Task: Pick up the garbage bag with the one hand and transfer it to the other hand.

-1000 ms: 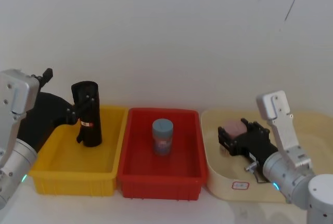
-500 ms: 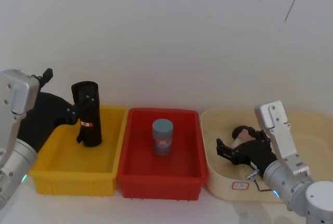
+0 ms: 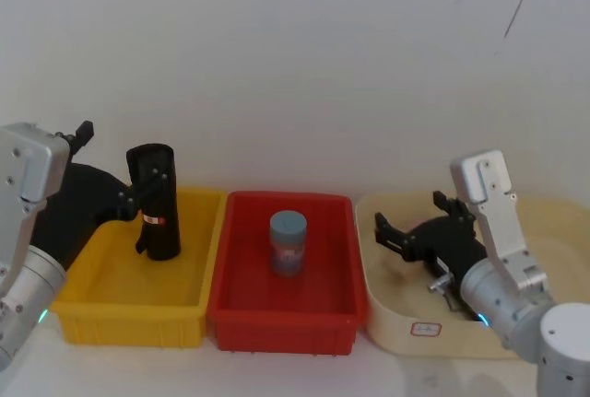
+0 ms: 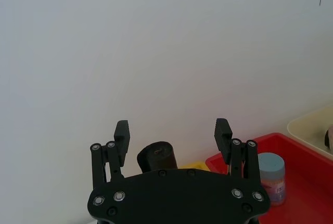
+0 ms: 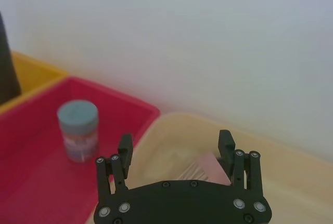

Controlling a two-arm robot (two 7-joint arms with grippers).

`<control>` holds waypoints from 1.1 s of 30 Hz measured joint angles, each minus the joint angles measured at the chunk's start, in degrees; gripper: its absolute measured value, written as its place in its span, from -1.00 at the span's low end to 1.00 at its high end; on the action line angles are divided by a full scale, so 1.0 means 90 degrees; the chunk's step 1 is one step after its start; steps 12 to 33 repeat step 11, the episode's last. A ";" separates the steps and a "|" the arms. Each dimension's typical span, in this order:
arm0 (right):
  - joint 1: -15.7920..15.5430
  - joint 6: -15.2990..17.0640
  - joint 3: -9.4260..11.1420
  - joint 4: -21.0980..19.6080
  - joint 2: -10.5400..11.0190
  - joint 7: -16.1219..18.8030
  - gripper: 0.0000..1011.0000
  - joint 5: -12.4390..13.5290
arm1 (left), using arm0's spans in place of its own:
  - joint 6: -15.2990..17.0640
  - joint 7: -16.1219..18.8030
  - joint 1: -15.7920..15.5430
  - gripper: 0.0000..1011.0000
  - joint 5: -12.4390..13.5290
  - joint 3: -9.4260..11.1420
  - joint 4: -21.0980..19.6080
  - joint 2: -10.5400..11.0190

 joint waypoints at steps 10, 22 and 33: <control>0.0003 -0.0046 -0.0090 -0.0262 -0.0140 0.0000 0.98 -0.0056 | 0.0000 0.0000 0.0000 0.98 0.0000 0.0000 0.0000 0.0000; 0.0003 -0.0050 -0.0098 -0.0291 -0.0154 0.0000 0.98 -0.0064 | 0.0000 0.0000 0.0000 0.98 0.0000 0.0000 0.0000 0.0000; 0.0003 -0.0050 -0.0098 -0.0291 -0.0154 0.0000 0.98 -0.0064 | 0.0000 0.0000 0.0000 0.98 0.0000 0.0000 0.0000 0.0000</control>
